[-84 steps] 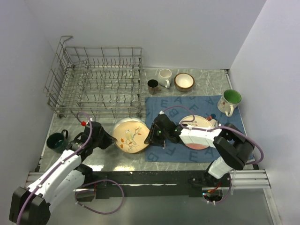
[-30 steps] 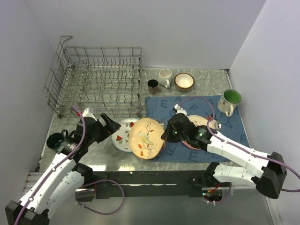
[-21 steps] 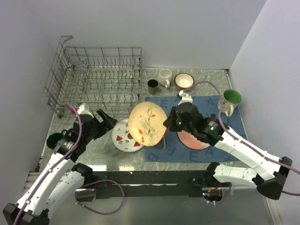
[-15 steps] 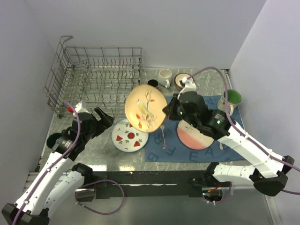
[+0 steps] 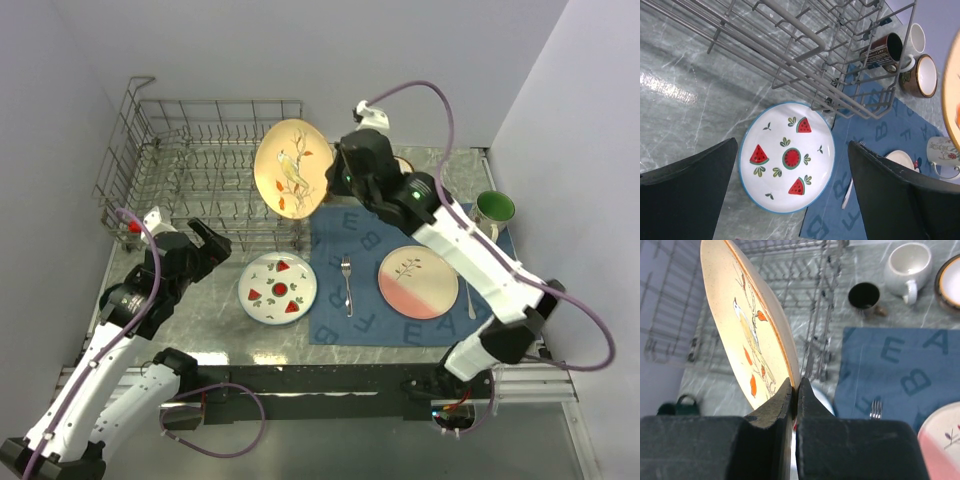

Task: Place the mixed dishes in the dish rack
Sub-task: Insert the plate into the dish rack

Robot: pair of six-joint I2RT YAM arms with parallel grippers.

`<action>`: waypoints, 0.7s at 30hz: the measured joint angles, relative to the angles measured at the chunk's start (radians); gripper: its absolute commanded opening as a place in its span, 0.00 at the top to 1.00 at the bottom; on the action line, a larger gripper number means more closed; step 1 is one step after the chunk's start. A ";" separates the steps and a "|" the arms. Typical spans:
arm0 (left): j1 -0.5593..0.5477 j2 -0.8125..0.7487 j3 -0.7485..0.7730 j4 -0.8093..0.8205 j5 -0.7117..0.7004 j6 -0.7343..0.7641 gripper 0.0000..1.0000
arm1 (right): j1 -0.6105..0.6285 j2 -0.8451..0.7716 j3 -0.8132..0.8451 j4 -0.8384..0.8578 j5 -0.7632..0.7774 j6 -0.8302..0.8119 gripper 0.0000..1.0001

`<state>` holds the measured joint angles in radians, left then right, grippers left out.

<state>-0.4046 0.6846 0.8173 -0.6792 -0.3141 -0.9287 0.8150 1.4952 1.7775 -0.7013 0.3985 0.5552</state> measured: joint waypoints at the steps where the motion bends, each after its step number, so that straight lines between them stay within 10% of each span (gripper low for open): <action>1: 0.000 0.000 0.001 0.000 -0.002 0.001 0.01 | -0.010 0.029 0.024 -0.002 0.003 -0.001 1.00; 21: 0.000 0.027 0.079 -0.060 -0.103 0.006 0.01 | -0.019 0.509 0.431 0.156 0.356 -0.270 1.00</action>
<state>-0.4046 0.7116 0.8959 -0.7395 -0.4171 -0.9222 0.7956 2.0045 2.2086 -0.5449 0.7547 0.2848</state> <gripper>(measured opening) 0.994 0.042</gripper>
